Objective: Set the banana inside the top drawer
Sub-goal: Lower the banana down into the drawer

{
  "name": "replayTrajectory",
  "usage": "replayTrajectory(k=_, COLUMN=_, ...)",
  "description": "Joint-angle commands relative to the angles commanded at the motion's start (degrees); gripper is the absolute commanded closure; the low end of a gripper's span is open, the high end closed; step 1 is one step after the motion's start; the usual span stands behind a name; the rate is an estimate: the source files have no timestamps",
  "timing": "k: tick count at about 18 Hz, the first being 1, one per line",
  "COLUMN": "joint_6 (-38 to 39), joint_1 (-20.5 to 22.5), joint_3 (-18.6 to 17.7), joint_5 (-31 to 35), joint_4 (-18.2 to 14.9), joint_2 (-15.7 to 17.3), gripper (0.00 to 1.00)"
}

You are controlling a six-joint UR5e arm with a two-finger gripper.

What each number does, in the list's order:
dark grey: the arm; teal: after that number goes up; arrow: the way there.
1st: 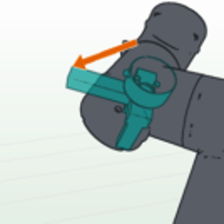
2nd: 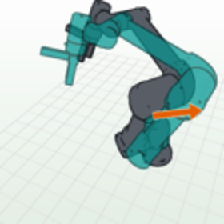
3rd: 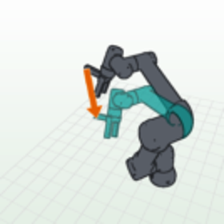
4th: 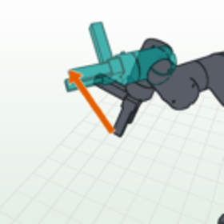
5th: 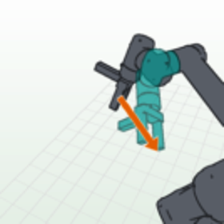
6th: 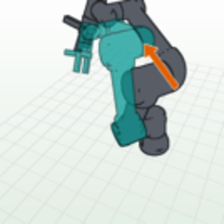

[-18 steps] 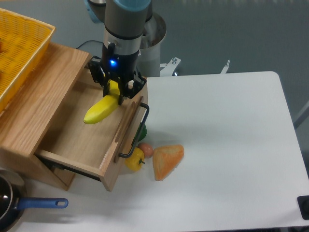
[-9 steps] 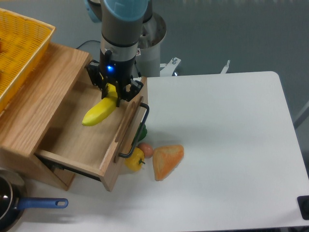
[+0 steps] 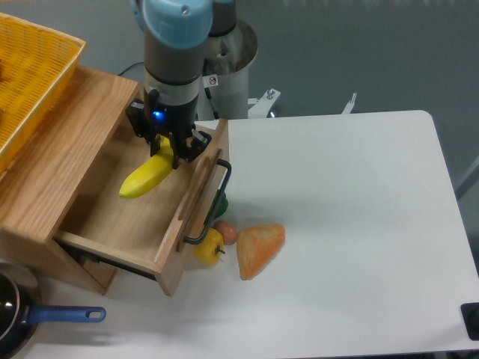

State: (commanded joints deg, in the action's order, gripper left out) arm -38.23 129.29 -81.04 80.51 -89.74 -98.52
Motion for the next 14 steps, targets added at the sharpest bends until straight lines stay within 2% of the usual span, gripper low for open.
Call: replayTrajectory(k=14, joint_6=4.39, joint_1=-2.90, joint_3=-0.35, joint_5=3.87, joint_4=0.00, joint_2=-1.67, gripper=0.59)
